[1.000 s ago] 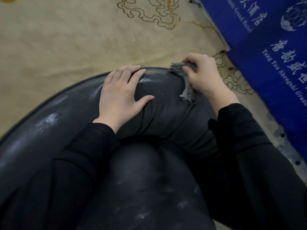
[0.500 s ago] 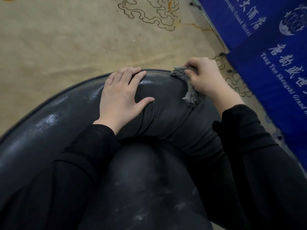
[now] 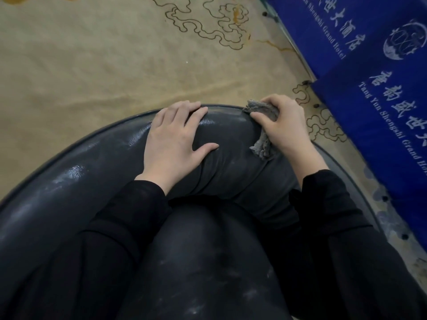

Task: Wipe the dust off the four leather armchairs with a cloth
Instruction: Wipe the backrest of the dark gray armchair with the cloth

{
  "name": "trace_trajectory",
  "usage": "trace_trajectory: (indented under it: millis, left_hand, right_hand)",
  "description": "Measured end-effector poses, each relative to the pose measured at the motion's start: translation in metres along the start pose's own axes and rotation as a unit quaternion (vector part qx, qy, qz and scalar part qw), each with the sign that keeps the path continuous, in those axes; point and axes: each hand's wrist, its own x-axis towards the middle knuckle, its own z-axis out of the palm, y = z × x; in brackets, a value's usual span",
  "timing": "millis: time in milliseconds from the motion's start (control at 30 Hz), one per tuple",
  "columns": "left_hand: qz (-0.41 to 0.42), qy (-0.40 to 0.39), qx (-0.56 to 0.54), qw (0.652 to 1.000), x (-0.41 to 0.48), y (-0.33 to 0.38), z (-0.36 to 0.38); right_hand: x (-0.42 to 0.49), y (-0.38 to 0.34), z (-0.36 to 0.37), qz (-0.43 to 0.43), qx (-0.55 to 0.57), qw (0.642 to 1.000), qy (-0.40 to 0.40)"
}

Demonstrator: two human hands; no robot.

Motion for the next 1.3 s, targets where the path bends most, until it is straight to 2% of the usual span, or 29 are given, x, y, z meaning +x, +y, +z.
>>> trace_trajectory:
  millis: [133, 200, 333, 500, 700, 833, 967, 1133, 1300]
  left_hand:
    - [0.005, 0.004, 0.001, 1.000, -0.001, 0.000, 0.001]
    - [0.006, 0.005, 0.003, 1.000, -0.001, -0.001, 0.001]
    - [0.005, 0.007, 0.005, 1.000, 0.000, -0.002, 0.001]
    - [0.003, 0.009, 0.000, 1.000, -0.001, -0.002, 0.000]
    - [0.004, 0.006, -0.004, 1.000, -0.001, -0.003, 0.001]
    - [0.002, 0.004, -0.006, 1.000, -0.001, -0.002, 0.000]
    - [0.002, 0.000, -0.002, 1.000, 0.000, -0.001, 0.001]
    - [0.005, 0.009, -0.001, 1.000, 0.000, -0.001, 0.000]
    - [0.006, 0.009, 0.001, 1.000, 0.000, 0.001, -0.002]
  right_hand:
    - [0.005, -0.009, -0.005, -0.006, -0.003, 1.000, 0.025]
    - [0.011, -0.023, -0.005, -0.039, 0.010, 0.999, 0.029]
    - [0.022, -0.050, 0.016, -0.086, -0.010, 0.995, -0.048]
    - [0.025, -0.045, 0.018, -0.064, -0.056, 0.993, -0.087]
    - [0.017, -0.020, 0.000, -0.023, -0.082, 0.994, -0.072]
    - [0.006, 0.008, -0.017, 0.038, -0.111, 0.991, -0.056]
    - [0.007, 0.003, -0.019, 0.049, -0.078, 0.995, -0.022]
    - [0.009, -0.023, 0.005, 0.004, -0.025, 1.000, -0.018]
    - [-0.010, 0.009, -0.005, 0.047, -0.033, 0.998, 0.007]
